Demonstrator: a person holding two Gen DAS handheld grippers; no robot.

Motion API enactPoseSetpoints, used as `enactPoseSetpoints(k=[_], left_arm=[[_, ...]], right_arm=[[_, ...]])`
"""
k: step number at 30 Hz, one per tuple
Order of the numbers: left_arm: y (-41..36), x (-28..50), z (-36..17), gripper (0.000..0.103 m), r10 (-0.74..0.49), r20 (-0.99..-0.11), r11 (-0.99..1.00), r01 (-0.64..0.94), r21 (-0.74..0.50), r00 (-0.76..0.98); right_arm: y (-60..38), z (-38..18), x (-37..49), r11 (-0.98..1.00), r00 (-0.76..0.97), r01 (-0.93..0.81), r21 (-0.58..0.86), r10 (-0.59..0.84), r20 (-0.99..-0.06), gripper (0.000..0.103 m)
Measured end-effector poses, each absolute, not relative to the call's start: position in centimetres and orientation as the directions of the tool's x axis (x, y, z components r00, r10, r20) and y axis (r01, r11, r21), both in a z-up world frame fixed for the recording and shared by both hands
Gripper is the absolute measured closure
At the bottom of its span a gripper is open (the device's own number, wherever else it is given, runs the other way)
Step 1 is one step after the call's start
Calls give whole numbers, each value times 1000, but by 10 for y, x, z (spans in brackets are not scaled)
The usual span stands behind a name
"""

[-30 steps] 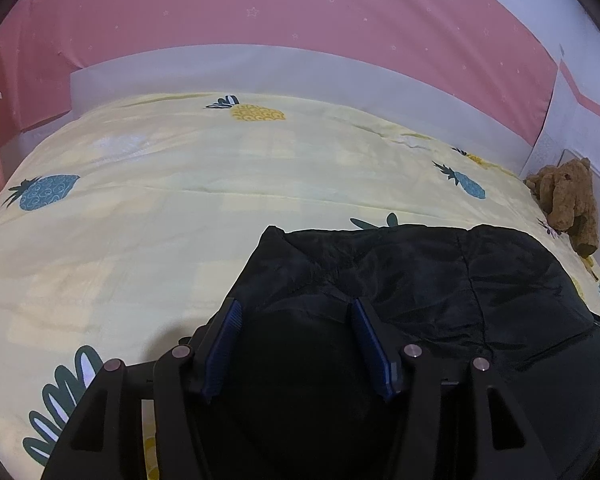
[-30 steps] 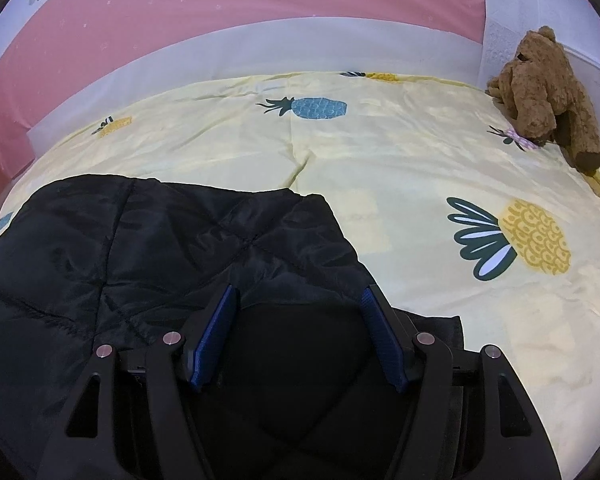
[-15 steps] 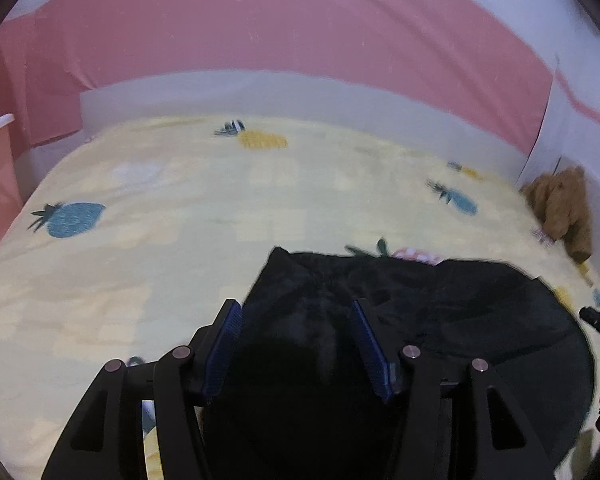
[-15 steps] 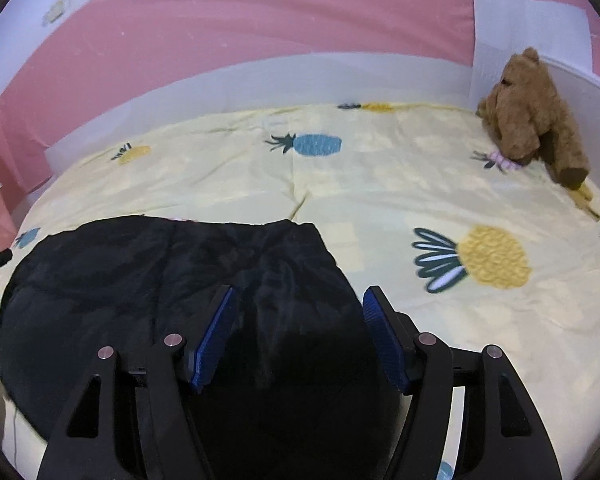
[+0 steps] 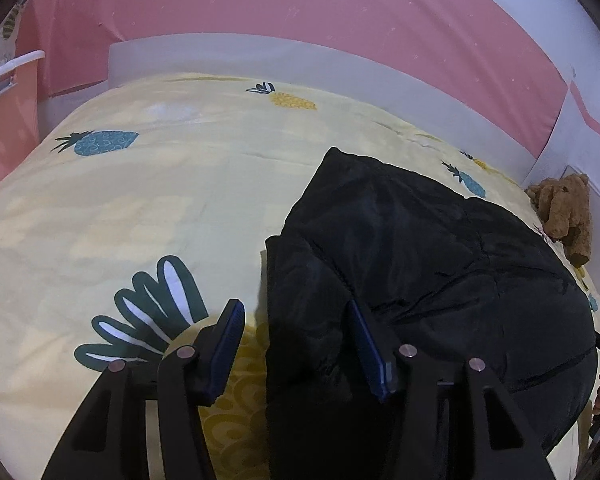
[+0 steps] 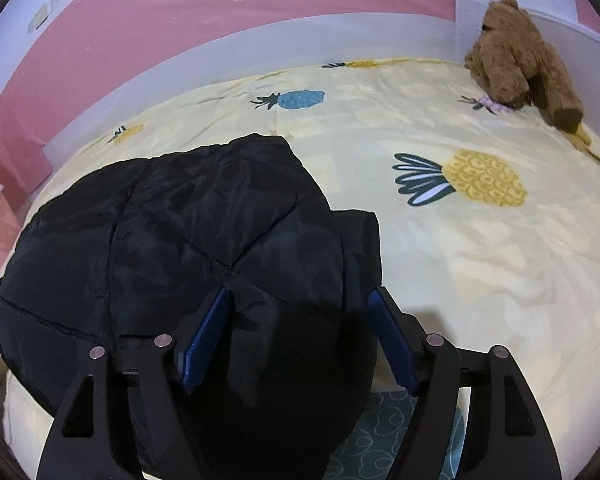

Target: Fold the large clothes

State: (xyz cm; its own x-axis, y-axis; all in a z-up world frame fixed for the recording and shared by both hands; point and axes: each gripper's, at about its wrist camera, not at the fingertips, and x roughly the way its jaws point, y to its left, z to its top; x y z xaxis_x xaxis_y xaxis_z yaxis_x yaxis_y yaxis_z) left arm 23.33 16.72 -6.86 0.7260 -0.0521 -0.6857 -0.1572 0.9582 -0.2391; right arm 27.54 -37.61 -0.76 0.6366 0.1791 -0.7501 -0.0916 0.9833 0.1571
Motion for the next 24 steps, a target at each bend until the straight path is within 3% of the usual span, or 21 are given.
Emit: enactPoseSetpoints(k=[13,24], left_arm=[[171,254,-76,47,-120,-712,952,-122,-279,692],[182,262,-92,43,-227,-710,914,-105,-391,666]], right_arm=[[-393,-31,288,952,567,-51,301,276,-776,26],[-402,-45,283,911,526,-37,412,368,-767,25]])
